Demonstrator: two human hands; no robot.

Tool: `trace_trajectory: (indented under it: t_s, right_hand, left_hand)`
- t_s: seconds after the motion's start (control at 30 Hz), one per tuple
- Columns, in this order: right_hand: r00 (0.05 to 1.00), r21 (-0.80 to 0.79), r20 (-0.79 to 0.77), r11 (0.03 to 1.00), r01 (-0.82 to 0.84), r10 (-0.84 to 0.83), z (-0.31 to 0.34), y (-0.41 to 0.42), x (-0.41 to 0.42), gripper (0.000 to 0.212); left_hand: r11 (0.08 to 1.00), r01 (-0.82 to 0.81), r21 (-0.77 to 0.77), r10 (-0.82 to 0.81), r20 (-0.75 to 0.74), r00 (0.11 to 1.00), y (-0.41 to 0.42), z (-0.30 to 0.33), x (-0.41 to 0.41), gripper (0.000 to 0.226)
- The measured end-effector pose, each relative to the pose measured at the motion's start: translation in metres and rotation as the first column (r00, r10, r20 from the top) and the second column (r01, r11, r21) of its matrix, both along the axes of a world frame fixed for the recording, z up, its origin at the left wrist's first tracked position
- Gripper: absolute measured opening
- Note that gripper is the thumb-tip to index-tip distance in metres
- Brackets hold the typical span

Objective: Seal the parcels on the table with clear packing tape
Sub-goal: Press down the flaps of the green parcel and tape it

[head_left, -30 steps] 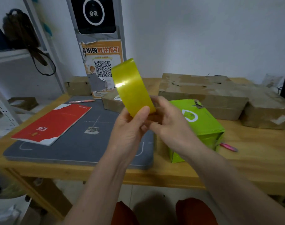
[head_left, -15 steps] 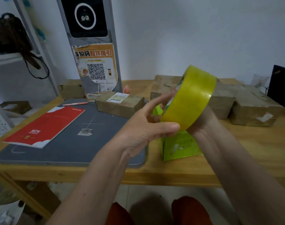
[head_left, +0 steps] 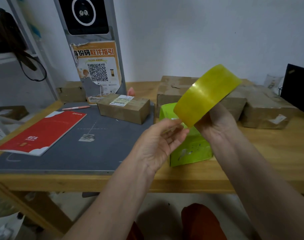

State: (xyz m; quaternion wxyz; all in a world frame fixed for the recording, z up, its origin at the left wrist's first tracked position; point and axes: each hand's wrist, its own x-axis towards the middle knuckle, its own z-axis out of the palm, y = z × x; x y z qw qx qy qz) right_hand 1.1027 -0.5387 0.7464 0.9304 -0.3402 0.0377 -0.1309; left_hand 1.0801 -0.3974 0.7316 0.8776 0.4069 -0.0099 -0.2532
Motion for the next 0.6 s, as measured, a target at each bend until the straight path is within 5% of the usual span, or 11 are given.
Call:
trace_trajectory:
  t_s: [0.13,0.27,0.33,0.47,0.6]
  right_hand:
    - [0.999,0.055,-0.020,0.998,0.033,-0.032,0.003,0.002,0.000,0.032]
    - [0.996,0.066,0.001,0.994,0.085,-0.085,-0.003,0.001,-0.001,0.013]
    - [0.994,0.059,0.004,0.992,0.108,-0.109,-0.006,0.000,0.001,0.020]
    - [0.990,0.042,0.011,0.989,0.139,-0.139,-0.009,0.005,0.002,0.038]
    - [0.991,0.102,-0.015,0.985,0.137,-0.136,-0.010,0.012,0.001,0.033]
  left_hand:
    - [0.994,-0.087,0.069,0.086,0.008,0.996,-0.006,-0.005,0.001,0.007]
    - [0.955,-0.184,0.232,0.148,0.161,0.976,-0.002,-0.010,0.008,0.008]
    - [0.946,-0.206,0.251,0.161,0.191,0.968,0.000,-0.011,0.009,0.009]
    - [0.966,-0.222,0.130,0.221,0.027,0.975,-0.003,-0.009,0.010,0.010]
    - [0.970,-0.226,-0.090,0.211,-0.145,0.967,-0.005,-0.001,0.008,0.017]
